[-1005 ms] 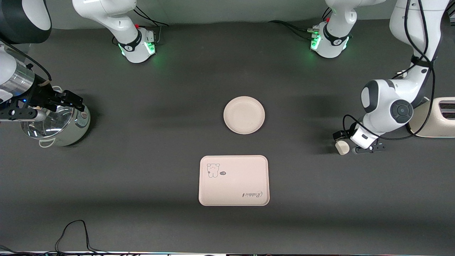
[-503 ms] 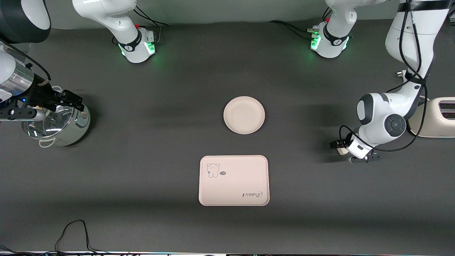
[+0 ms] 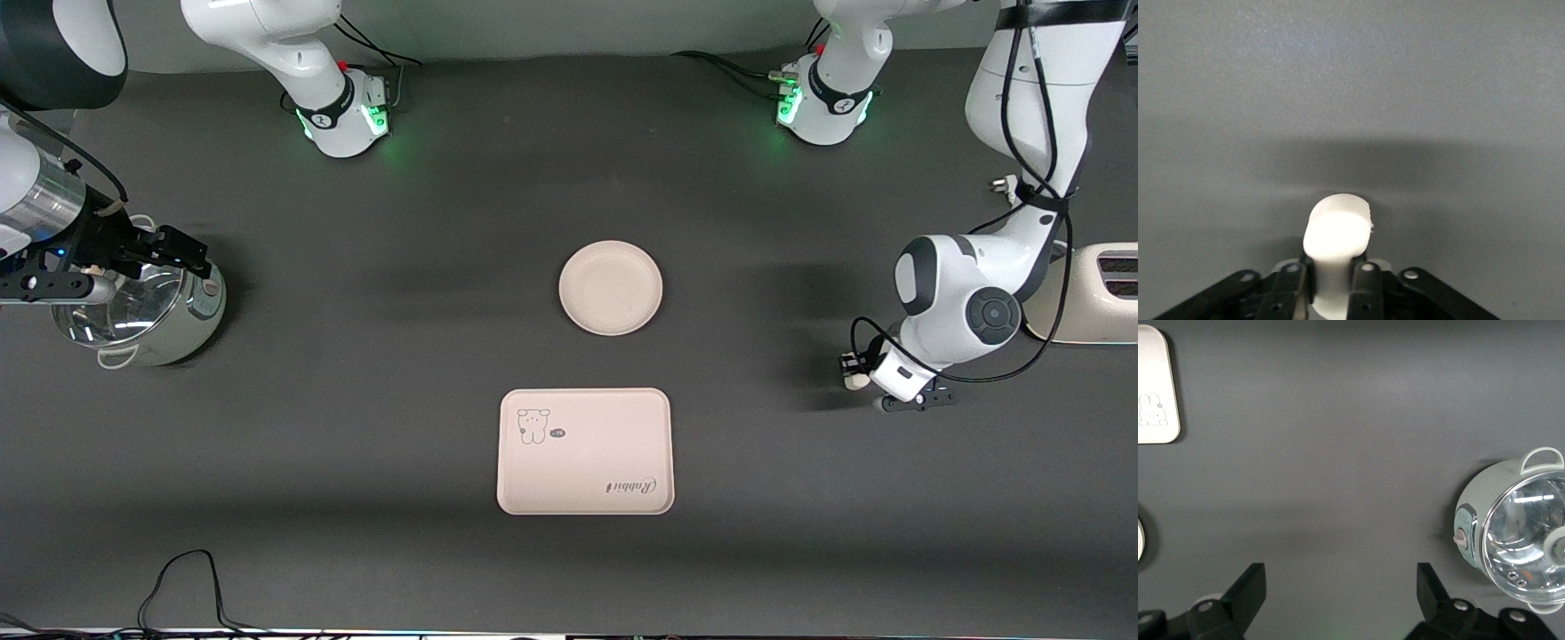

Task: Place bun in plate and plate on tray
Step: 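Lift the bun with the left gripper while the right gripper approaches the plate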

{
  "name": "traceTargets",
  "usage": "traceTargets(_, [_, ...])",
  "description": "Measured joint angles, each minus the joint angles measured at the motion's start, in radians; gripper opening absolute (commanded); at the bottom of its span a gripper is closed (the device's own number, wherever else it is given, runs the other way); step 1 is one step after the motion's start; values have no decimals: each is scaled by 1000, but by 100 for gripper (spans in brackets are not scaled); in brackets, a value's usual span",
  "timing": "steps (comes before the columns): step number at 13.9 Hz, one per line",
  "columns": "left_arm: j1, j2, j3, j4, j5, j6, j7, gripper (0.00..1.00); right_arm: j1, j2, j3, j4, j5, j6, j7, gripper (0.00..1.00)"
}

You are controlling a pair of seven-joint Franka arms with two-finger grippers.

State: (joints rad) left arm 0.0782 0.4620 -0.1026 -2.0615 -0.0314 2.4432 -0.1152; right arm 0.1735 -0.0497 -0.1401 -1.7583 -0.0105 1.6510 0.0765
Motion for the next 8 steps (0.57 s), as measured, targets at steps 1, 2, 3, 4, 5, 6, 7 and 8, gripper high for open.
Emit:
traceTargets(1, [0,-29,0,15,0,-72,0,7,0,1,0,5,0,-8,0,100])
traceTargets(2, [0,-74,-1,38,0,-173,0,7,1,5,2,7,0,-10,-1,100])
traceTargets(3, [0,-131,-4,67,0,-292,0,8,1,13,3,11,0,-10,-1,100])
traceTargets(4, [-1,-190,-8,97,0,-405,0,9,2,23,5,19,0,-10,-1,100])
traceTargets(5, [-3,-253,-12,129,0,-515,0,9,4,32,6,28,0,-12,-1,100])
traceTargets(6, [-5,-324,-18,156,-1,-620,0,9,7,38,9,36,0,-22,-1,100])
traceTargets(7, [-8,-395,-25,169,-1,-698,0,9,12,40,10,43,0,-38,-1,100])
traceTargets(8, [-12,-454,-36,172,-2,-748,-1,9,15,40,10,50,0,-58,-1,100])
